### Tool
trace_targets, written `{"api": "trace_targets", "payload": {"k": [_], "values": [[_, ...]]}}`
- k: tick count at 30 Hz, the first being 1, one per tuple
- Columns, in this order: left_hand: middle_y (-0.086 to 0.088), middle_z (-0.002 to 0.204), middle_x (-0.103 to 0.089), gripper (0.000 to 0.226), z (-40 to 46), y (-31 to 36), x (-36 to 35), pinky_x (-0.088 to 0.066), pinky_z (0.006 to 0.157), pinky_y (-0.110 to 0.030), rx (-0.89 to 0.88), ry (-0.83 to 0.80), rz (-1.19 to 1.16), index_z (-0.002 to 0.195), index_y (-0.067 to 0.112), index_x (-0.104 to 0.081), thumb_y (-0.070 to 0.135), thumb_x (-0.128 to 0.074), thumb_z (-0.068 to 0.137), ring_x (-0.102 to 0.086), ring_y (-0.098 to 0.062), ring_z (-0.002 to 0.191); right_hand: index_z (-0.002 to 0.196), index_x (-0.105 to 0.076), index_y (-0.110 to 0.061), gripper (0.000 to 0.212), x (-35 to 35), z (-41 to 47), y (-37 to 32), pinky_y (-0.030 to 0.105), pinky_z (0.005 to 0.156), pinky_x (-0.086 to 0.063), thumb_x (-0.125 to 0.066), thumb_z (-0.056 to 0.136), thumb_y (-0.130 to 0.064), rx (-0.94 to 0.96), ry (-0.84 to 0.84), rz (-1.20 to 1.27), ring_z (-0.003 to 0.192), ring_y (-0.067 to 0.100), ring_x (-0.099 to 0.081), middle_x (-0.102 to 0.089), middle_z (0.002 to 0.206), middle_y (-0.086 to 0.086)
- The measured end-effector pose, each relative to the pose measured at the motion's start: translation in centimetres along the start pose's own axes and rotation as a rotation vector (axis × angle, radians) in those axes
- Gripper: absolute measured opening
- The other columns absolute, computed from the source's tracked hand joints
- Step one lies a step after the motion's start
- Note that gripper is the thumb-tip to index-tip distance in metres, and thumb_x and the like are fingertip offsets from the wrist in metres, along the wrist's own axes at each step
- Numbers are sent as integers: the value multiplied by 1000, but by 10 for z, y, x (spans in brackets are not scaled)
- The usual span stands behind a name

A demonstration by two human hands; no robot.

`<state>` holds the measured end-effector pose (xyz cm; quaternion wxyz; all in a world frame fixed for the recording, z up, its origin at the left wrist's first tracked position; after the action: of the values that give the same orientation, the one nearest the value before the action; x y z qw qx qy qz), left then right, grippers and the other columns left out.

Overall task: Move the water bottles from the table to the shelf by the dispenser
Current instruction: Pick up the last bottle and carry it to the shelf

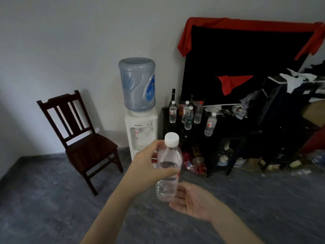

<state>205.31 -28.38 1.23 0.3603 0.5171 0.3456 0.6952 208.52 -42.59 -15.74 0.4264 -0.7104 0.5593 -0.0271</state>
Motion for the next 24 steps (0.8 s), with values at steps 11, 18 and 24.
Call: {"api": "trace_targets", "payload": {"k": [11, 18, 24], "values": [[26, 116, -66, 62, 136, -67, 29, -52, 88, -14, 6, -58, 18, 124, 41, -55, 36, -88, 72, -61, 8, 107, 130, -60, 3, 40, -6, 123, -89, 39, 86, -58, -53, 97, -19, -31, -1, 38, 116, 34, -64, -67, 125, 22], [22, 116, -69, 65, 215, -130, 27, -52, 93, -17, 65, -93, 3, 127, 36, -59, 32, -90, 70, -63, 6, 108, 126, -60, 5, 37, 9, 207, -137, 36, 78, -59, -52, 97, -15, -49, 0, 43, 111, 35, -67, -69, 119, 24], [18, 115, -71, 65, 317, -186, 8, -53, 90, -17, 103, -174, 7, 129, 35, -61, 27, -90, 71, -65, 3, 107, 124, -61, 9, 36, 41, 298, -190, 36, 75, -61, -50, 97, -11, -109, 2, 70, 116, 40, -64, -67, 119, 28]]}}
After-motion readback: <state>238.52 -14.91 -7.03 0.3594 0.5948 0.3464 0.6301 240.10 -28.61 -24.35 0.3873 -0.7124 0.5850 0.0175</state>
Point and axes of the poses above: each hand's wrist, its own z-axis towards the middle knuckle, its own x-axis out of the back of the hand, y = z × x, the point moved 8 cm from there along z, towards the middle knuckle
